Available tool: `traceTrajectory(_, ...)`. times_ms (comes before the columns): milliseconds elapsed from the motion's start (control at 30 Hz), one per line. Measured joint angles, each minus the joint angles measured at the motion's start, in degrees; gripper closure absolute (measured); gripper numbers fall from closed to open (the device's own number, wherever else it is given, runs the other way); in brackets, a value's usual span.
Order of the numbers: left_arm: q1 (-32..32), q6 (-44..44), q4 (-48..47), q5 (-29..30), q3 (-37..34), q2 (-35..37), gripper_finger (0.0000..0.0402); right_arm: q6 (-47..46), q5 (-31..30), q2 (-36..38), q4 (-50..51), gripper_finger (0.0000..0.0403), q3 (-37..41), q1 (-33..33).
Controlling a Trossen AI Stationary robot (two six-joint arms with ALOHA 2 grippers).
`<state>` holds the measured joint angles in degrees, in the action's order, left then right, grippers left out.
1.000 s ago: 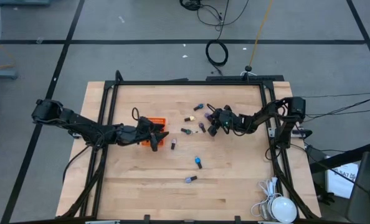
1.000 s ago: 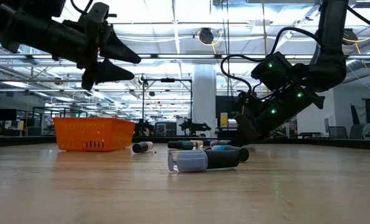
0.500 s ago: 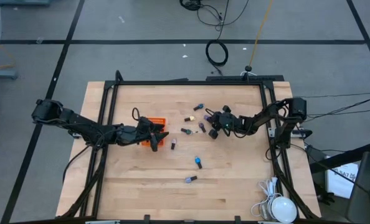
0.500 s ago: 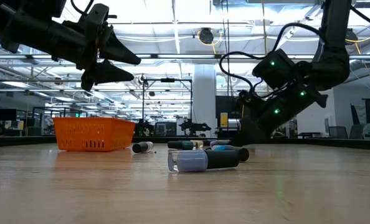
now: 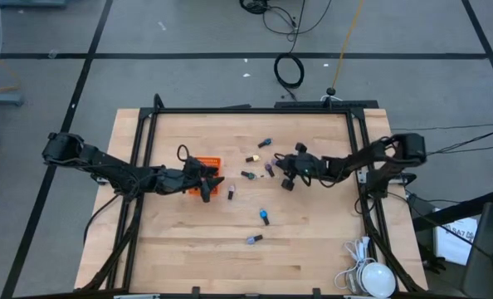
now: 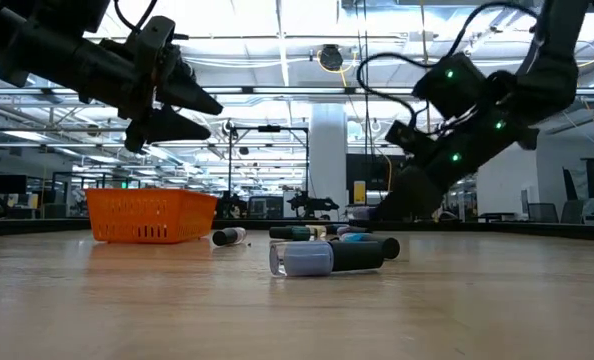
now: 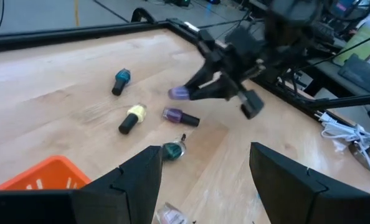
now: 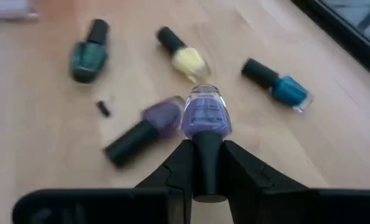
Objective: Pick & Place Nail Polish
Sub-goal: Put the top violet nail polish into the orange basket
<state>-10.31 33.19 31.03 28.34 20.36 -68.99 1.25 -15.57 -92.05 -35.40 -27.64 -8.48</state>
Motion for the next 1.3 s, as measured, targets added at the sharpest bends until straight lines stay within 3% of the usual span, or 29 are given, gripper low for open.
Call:
traceTrajectory(200,0.07,0.12,-0.04,0.58,0.00,0.00,0.0165,3.39,-0.33,6.97,2.66,0.0352,0.00,3.80)
traceTrajectory(433,0.08,-0.29,-0.07,1.66,0.00,0.00,0.0165,16.34,2.80,11.22,2.58,0.0352,-0.02,10.72)
traceTrajectory(667,0.09,0.28,-1.30,1.66,0.00,0.00,0.0165,26.03,-5.48,11.87,-0.99,0.0352,-0.04,16.84)
traceTrajectory(1100,1.01,7.55,-0.88,1.95,0.00,0.00,0.0165,34.55,-5.69,11.89,-2.94,0.0352,-0.07,19.65)
traceTrajectory(1300,0.96,8.17,-0.86,1.97,0.00,0.00,0.0165,40.32,-15.11,11.89,-3.58,0.0352,-0.09,22.33)
